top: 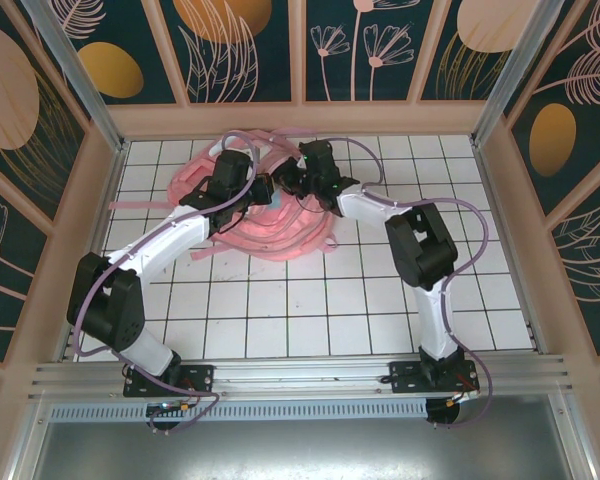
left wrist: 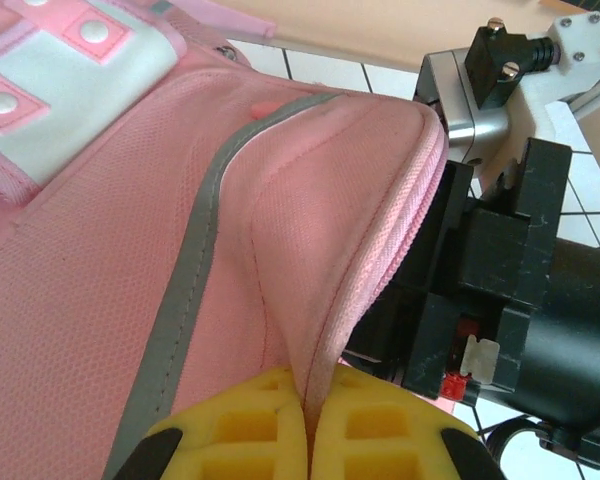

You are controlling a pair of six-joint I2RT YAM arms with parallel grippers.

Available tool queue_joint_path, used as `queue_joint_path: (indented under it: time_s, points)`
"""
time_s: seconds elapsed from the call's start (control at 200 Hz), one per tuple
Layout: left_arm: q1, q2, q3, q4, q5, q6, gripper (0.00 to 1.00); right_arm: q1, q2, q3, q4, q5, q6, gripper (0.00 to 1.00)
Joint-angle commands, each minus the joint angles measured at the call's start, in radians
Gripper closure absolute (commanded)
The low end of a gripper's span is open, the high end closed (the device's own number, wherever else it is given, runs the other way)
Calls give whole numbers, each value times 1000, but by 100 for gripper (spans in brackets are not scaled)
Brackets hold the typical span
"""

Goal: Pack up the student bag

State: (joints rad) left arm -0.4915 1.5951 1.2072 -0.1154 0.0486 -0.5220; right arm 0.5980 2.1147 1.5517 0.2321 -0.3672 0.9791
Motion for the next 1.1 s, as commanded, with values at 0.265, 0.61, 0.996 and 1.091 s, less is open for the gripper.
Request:
queue_joint_path:
  time_s: [0.265,0.61,0.996,1.091]
  points:
    - [-15,-12,20,113,124,-60,76,-24,-428,-299,-304,183,-303,56]
    - [-9,-164,-71,140,44,-152,17,46,-656,-478,-399,325,-289,45]
    - [122,-325,-391,181,-119,-228,4,326,-434,-336,-314,378,-128,52]
    - [162,-318,-455,213,-109,-255,4,372,-361,-286,-286,401,-65,56]
